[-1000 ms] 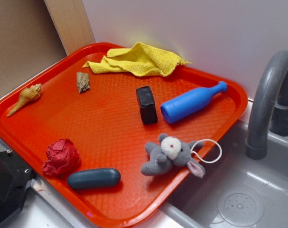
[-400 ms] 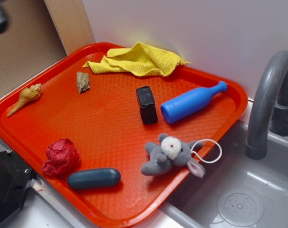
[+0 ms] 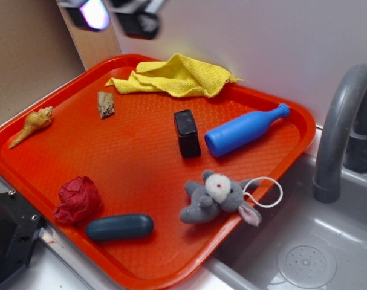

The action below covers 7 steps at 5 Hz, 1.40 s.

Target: Grab the black box.

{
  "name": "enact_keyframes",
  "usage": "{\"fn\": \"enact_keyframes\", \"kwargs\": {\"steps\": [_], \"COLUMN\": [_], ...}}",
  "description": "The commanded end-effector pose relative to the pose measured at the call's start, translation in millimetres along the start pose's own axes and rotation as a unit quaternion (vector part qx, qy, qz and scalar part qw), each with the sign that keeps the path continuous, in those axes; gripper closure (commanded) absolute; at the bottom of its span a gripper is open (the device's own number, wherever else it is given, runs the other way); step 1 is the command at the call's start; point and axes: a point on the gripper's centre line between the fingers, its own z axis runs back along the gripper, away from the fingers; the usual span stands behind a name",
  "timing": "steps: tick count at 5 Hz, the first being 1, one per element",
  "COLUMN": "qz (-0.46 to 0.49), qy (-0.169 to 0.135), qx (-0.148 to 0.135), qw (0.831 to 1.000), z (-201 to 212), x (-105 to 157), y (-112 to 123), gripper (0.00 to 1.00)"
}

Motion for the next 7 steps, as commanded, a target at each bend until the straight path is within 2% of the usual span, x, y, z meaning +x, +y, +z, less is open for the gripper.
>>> {"fn": "enact_keyframes", "kwargs": {"steps": [1, 2, 3, 4, 5, 6, 7], "qz": [-0.057, 0.023, 0.14, 0.265, 0.389, 0.389, 0.361], "qy": [-0.015, -0.019, -0.027, 0.016, -0.01, 0.014, 0.051], "qx": [0.017, 0.042, 0.101, 0.09, 0.018, -0.02, -0.038], "qw": [0.998, 0.999, 0.985, 0.96, 0.921, 0.921, 0.93], "z": [-27.4, -28.7, -37.0, -52.8, -77.0, -96.6, -133.5], "x": [18.7, 9.0, 5.2, -0.9, -4.9, -6.9, -4.4], "y": [-28.8, -28.4, -21.1, -15.3, -15.0, -17.6, -26.7], "gripper": [0.0, 0.0, 0.0, 0.0, 0.0, 0.0, 0.0]}}
